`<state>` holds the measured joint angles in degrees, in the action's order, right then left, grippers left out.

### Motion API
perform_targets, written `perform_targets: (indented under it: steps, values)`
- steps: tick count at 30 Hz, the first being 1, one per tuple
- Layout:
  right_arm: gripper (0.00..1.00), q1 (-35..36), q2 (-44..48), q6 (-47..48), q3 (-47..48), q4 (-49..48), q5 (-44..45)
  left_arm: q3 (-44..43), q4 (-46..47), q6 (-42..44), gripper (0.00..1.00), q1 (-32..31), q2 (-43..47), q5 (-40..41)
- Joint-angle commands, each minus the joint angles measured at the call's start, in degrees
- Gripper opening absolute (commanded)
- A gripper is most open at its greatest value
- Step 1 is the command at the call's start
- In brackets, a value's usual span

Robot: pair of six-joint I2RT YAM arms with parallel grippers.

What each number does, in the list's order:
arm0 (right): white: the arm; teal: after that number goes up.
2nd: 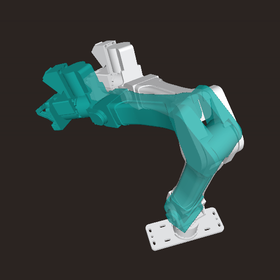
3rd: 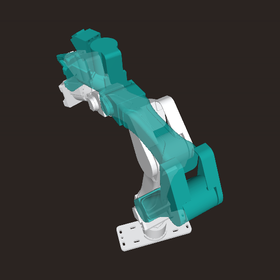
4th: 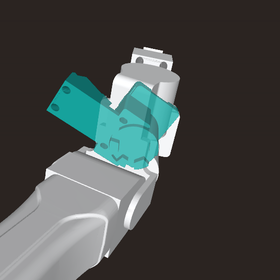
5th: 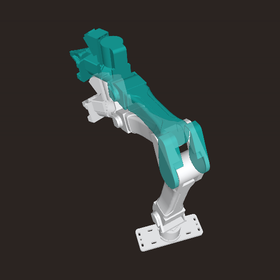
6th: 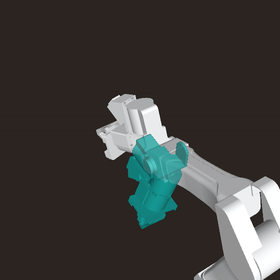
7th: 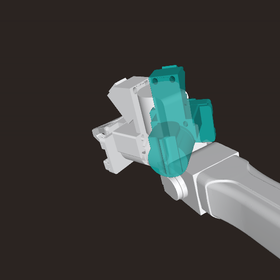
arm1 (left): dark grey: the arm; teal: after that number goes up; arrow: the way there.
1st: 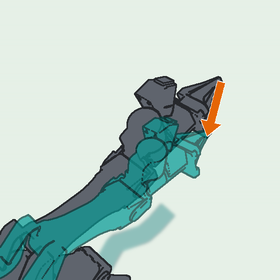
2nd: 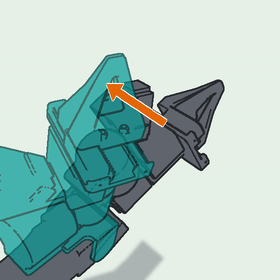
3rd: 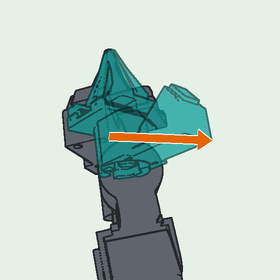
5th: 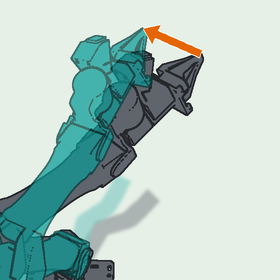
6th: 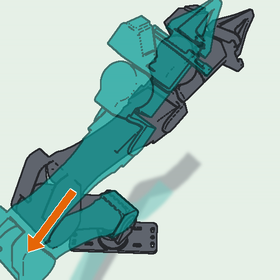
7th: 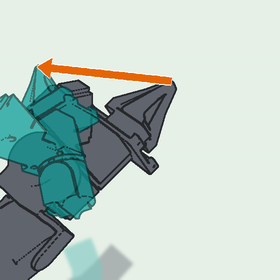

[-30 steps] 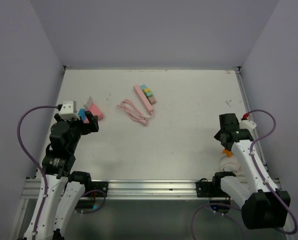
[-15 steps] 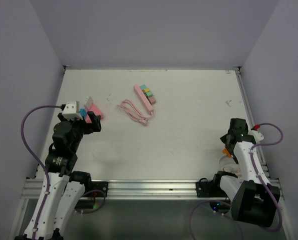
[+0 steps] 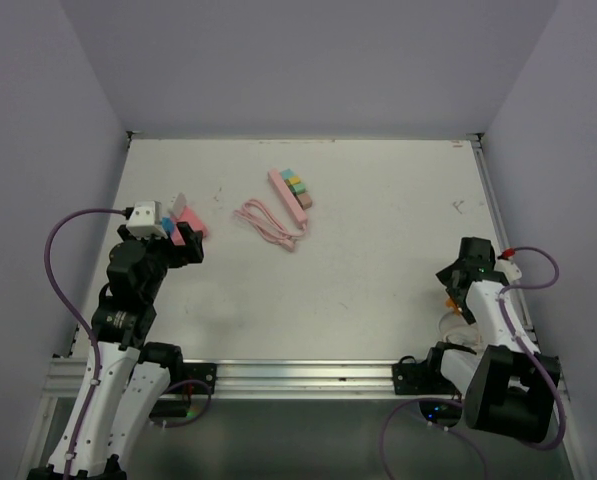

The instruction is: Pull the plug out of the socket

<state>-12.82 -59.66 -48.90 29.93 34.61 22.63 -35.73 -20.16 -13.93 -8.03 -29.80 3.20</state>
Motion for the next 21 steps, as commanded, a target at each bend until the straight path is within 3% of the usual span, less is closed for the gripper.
perform_targets:
  steps: [1, 8, 17, 21]
  values:
    - [0.97, -0.3, -2.6, 0.7, -0.5, -2.8, -1.1, 0.1, 3.3, -0.1, 0.99, -0.4, -0.1, 0.4]
    - [0.79, -0.2, -5.6, 1.8, -0.1, -3.7, -2.7, 0.0, 3.0, -0.3, 0.99, -0.3, 0.3, 1.5]
    - [0.38, 1.1, -6.4, 7.2, 0.7, -6.4, -8.6, 0.1, 3.0, -0.3, 0.99, -0.3, 0.4, 1.7]
    - [0.27, 7.3, -7.6, 11.1, 1.0, -10.0, -12.2, 0.0, 3.1, -0.2, 0.99, -0.4, 0.4, 1.7]
